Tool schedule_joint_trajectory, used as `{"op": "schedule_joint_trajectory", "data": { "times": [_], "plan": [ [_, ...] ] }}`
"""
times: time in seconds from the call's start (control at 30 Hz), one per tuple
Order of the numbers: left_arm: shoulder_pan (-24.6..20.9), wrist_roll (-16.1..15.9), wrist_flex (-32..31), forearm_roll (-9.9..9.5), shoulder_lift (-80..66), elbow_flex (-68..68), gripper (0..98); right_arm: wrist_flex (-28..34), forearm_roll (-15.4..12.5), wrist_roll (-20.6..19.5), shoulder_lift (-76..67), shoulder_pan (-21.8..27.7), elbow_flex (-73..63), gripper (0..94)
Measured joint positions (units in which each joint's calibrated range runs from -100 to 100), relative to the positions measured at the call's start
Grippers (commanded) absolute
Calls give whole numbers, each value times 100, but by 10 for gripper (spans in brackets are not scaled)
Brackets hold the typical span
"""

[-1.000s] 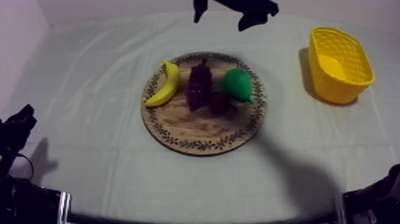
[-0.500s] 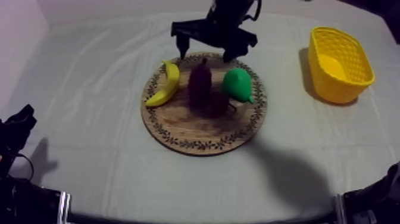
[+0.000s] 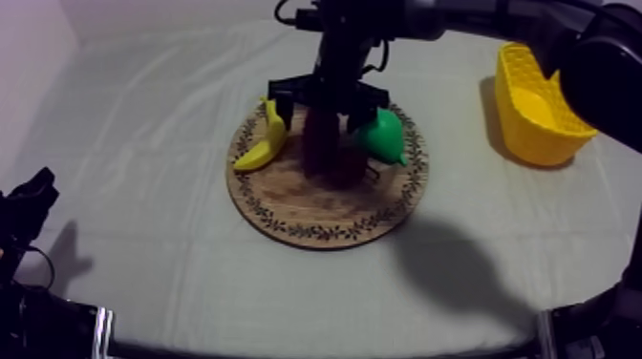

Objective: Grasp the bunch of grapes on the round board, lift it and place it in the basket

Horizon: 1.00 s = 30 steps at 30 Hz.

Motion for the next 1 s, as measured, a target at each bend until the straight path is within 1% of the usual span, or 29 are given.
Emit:
{"op": "schedule_joint_trajectory", "data": {
  "times": [0.1,0.27,0.53,0.63,0.77,0.9,1.0],
  "plan": [
    [0,0,0,0,0,0,1,4,18,0,244,0,-154,885],
    [0,0,0,0,0,0,1,78,79,7,560,4,-447,752],
    [0,0,0,0,0,0,1,211,154,50,791,40,-626,384],
    [0,0,0,0,0,0,1,267,159,73,717,43,-597,282],
    [0,0,0,0,0,0,1,325,180,119,459,14,-414,227],
    [0,0,0,0,0,0,1,559,137,213,-16,-1,-137,196],
    [0,0,0,0,0,0,1,758,113,315,-482,14,36,191]
  ]
}}
